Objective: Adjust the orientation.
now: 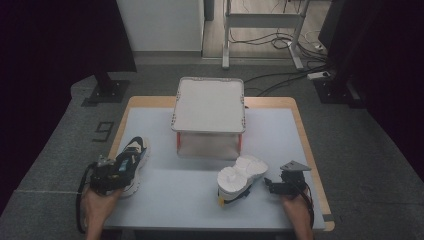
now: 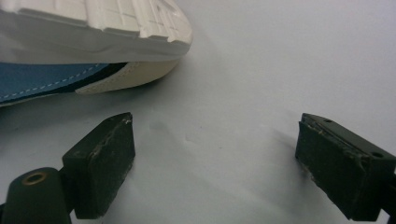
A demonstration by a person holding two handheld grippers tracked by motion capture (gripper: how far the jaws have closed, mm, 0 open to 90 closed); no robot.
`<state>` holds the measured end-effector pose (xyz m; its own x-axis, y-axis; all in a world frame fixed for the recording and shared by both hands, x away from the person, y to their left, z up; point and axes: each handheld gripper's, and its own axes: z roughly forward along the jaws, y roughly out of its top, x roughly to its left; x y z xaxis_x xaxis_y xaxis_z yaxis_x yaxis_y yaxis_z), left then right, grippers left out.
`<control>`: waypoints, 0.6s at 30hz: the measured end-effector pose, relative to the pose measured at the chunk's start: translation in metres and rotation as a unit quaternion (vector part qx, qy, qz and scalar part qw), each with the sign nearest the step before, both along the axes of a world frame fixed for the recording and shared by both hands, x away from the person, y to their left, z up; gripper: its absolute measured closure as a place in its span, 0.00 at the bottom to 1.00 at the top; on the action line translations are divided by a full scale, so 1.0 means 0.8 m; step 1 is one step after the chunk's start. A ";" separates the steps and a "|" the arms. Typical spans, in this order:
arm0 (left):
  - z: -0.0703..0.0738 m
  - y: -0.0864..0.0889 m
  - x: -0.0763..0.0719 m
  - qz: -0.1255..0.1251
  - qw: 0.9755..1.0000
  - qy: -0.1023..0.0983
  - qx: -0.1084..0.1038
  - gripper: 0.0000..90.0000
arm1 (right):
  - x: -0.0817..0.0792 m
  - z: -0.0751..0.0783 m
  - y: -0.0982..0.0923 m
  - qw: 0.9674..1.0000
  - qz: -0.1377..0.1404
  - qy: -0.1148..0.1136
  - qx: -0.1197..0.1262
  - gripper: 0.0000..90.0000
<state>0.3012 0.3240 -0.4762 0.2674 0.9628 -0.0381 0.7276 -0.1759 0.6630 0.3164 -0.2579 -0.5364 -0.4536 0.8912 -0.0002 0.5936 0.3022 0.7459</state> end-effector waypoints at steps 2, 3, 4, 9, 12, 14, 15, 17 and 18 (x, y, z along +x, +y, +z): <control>0.003 -0.003 -0.002 -0.012 1.000 -0.001 0.000 0.28 | 0.000 0.000 0.000 1.000 0.000 0.000 0.000 0.13; 0.004 -0.006 -0.004 -0.020 1.000 0.000 -0.003 0.29 | 0.000 0.000 0.000 1.000 -0.001 0.001 0.001 0.12; 0.007 -0.012 -0.007 -0.033 0.999 -0.001 -0.005 0.29 | 0.000 0.000 0.000 1.000 -0.001 0.000 0.000 0.13; 0.021 -0.027 -0.020 -0.063 0.998 -0.007 -0.010 0.29 | 0.000 0.000 0.000 1.000 0.000 0.000 0.000 0.13; 0.031 -0.034 -0.030 -0.077 0.997 -0.014 -0.022 0.29 | 0.000 0.000 0.000 1.000 0.000 0.000 0.000 0.13; 0.038 -0.039 -0.038 -0.083 0.996 -0.018 -0.022 0.29 | 0.000 0.000 0.000 1.000 0.000 0.000 0.000 0.13; 0.038 -0.039 -0.038 -0.083 0.996 -0.018 -0.022 0.29 | 0.000 0.000 0.000 1.000 0.000 0.000 0.000 0.13; 0.045 -0.053 -0.047 -0.096 0.995 -0.024 -0.019 0.29 | 0.000 0.000 0.000 1.000 0.000 0.001 0.001 0.13; 0.045 -0.053 -0.047 -0.096 0.995 -0.024 -0.019 0.29 | 0.000 0.000 0.000 1.000 0.000 0.001 0.001 0.13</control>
<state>0.2637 0.2816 -0.4401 0.4479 0.8923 -0.0559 0.6508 -0.2825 0.7047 0.3165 -0.2579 -0.5364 -0.4531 0.8915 0.0014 0.5948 0.3011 0.7454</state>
